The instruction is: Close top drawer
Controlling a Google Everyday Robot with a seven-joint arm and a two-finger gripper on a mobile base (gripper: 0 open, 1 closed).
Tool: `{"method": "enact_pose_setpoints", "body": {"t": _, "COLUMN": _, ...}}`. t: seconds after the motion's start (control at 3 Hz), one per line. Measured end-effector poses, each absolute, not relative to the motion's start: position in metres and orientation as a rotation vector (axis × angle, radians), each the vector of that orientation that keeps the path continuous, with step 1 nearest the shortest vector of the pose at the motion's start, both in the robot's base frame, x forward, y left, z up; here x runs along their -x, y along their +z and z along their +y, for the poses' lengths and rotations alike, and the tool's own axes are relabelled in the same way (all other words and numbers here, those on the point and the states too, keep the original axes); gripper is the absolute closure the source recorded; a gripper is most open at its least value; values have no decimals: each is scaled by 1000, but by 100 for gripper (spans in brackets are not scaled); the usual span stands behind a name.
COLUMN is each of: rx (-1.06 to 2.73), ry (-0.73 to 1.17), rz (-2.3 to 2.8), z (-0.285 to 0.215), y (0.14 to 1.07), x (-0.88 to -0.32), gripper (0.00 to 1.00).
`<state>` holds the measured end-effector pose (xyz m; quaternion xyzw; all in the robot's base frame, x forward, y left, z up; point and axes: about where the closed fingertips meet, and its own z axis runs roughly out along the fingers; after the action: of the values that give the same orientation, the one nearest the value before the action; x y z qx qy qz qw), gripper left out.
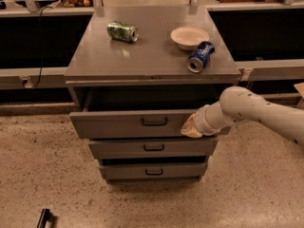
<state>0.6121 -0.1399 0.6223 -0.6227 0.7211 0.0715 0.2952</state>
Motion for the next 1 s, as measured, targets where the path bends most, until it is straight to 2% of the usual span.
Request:
{"method": "enact_pose_setpoints", "body": {"t": 0.67, "rx": 1643, "ry": 159, "rz": 1891, "z": -142, "y": 632, "x": -664, "gripper": 100}}
{"method": "enact_pose_setpoints", "body": {"t": 1.0, "rx": 1639, "ry": 163, "rz": 1843, "z": -136, "y": 648, "x": -654, "gripper": 100}}
